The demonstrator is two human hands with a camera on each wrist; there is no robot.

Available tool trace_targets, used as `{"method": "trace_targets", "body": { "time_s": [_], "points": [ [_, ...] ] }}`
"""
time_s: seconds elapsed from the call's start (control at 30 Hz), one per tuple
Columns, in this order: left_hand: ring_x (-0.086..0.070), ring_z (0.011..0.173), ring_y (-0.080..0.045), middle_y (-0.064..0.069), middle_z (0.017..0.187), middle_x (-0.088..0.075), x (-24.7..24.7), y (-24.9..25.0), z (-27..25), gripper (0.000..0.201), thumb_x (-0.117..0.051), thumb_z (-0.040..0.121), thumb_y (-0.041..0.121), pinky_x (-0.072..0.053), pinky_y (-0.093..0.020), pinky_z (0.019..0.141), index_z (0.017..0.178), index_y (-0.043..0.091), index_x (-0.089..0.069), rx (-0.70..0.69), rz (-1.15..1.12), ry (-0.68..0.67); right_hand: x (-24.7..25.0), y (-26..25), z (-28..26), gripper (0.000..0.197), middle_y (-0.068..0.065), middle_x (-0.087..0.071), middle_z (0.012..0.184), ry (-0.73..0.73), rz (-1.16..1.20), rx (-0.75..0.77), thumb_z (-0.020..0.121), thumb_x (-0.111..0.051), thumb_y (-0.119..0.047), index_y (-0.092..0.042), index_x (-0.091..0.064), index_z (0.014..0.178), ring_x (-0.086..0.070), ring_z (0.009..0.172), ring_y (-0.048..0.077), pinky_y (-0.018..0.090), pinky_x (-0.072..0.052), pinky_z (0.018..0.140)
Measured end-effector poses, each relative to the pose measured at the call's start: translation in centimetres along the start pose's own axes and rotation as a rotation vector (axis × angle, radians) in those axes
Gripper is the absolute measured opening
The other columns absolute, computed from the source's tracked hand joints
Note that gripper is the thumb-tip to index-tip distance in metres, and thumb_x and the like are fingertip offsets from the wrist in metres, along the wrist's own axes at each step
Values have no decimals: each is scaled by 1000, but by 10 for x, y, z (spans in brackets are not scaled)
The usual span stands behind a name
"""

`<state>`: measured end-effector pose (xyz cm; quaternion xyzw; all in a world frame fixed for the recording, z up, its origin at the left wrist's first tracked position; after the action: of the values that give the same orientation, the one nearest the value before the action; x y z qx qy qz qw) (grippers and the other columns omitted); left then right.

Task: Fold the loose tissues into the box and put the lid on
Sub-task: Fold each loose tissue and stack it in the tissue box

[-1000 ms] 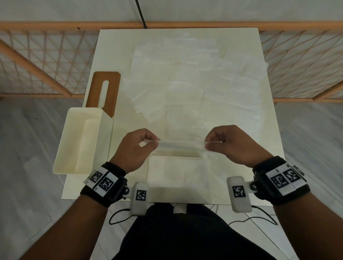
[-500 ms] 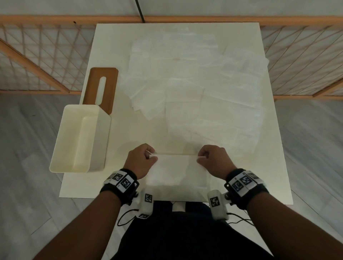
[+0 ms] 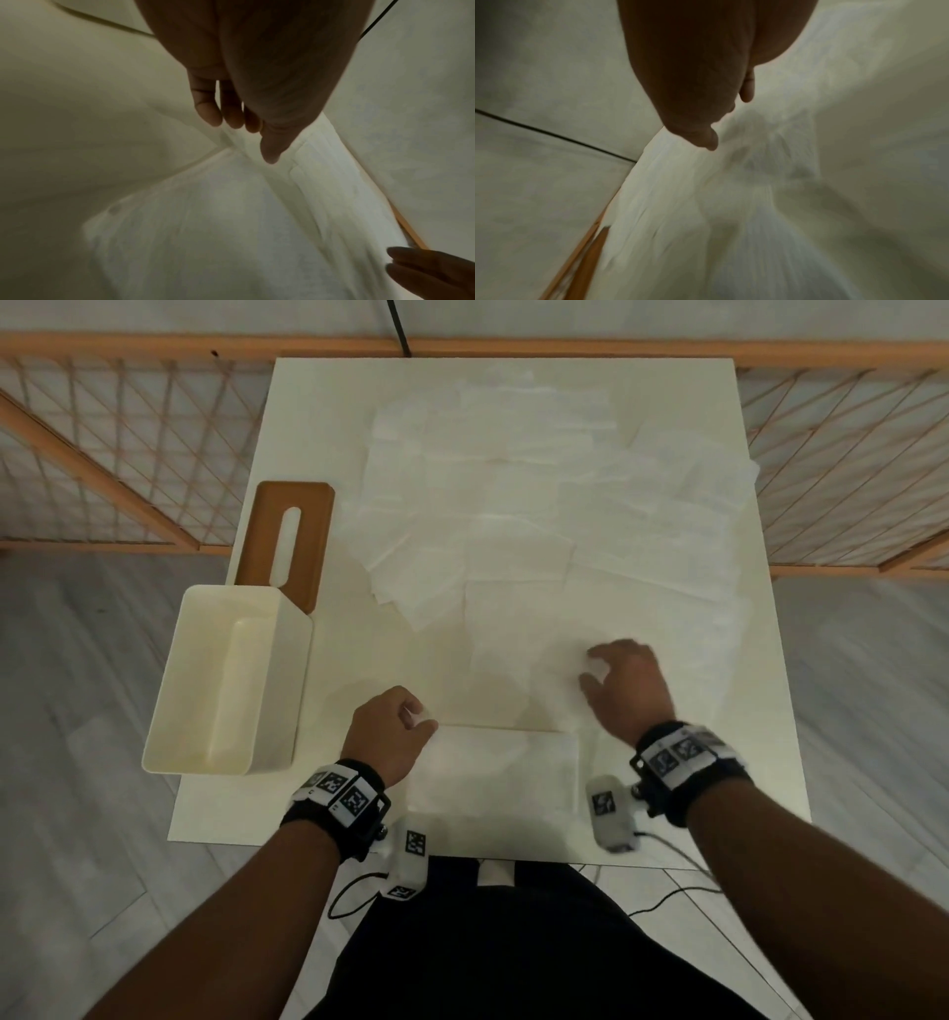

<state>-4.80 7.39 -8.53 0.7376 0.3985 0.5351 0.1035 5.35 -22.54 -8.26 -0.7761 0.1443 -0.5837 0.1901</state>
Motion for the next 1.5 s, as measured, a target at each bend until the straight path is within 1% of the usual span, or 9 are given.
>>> {"method": "trace_targets", "body": {
  "time_s": [0.13, 0.53, 0.7, 0.83, 0.93, 1.07, 1.2, 1.33, 1.5],
  "points": [
    [-57, 68, -12, 3, 72, -61, 11, 16, -5, 14, -73, 86, 26, -44, -22, 64, 90, 19, -61, -34, -21, 18, 25, 14, 44, 44, 13, -57, 136, 3, -204, -32, 90, -63, -23, -11, -60, 132, -47, 125, 37, 46, -41, 104],
    [-55, 61, 0, 7, 69, -61, 29, 41, -11, 10, -73, 87, 25, -40, -5, 61, 91, 20, -65, -67, -108, 50, 67, 3, 61, 24, 8, -72, 95, 16, -158, 9, 95, -48, -19, -15, -72, 97, -63, 88, 31, 41, -55, 82],
    [-55, 112, -4, 10, 126, -60, 25, 88, -6, 55, -77, 81, 20, -48, -24, 94, 130, 28, -54, -235, -155, -24, 98, -40, 30, 15, -2, -69, 94, -360, -176, 196, 96, -55, -24, -19, -67, 88, -61, 86, 19, 36, -52, 82],
    [-19, 147, -3, 14, 162, -19, 14, 144, -7, 93, -84, 76, 23, -22, -16, 115, 151, 32, -31, -422, -149, -149, 115, -82, -2, 15, 3, -63, 77, -604, 44, 240, 94, -63, -21, -19, -66, 79, -53, 73, 14, 35, -44, 74],
    [-37, 140, -7, 8, 153, -42, 16, 164, -4, 59, -77, 84, 30, -36, -22, 112, 137, 19, -55, -459, -127, -165, 123, -97, -7, 15, 1, -62, 76, -602, 206, 265, 95, -63, -21, -19, -69, 82, -51, 70, 14, 34, -39, 70],
    [-71, 98, -13, 4, 103, -76, 37, 155, -1, 14, -69, 92, 19, -55, -43, 93, 106, 20, -71, -323, -410, -201, 133, -76, -1, 16, -12, -71, 84, -470, 428, 106, 93, -66, -40, -25, -72, 96, -62, 70, 3, 21, -47, 71],
    [-71, 105, -21, 0, 110, -75, 55, 131, -1, 18, -67, 93, 11, -52, -49, 99, 109, 19, -71, -176, -697, -164, 109, -56, -14, 61, 5, -73, 115, -492, 816, -38, 69, -80, -58, -23, -69, 117, -69, 107, 29, 52, -51, 96],
    [-66, 112, -16, 5, 125, -67, 59, 106, 5, 46, -70, 92, 20, -51, -45, 103, 134, 23, -53, -55, -771, -75, 77, -58, -23, 72, 16, -73, 115, -438, 1120, -76, 72, -87, -16, -17, -53, 135, -70, 106, 34, 51, -54, 92],
    [-64, 110, -14, 8, 135, -56, 66, 93, -2, 75, -73, 90, 26, -55, -32, 91, 146, 50, -30, -63, -691, 26, 70, -65, -30, 99, -4, -64, 133, -311, 1149, -25, 77, -77, 10, -47, -34, 147, -70, 108, 30, 48, -58, 85]
  ]
}}
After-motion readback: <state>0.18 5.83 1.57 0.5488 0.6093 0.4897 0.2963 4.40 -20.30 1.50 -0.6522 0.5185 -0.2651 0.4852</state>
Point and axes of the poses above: each hand's wrist, its own z-axis towards the middle knuckle, its own x-axis out of the back of the hand, y = z × x, the point moved 8 cm from there along z, towards the middle knuckle
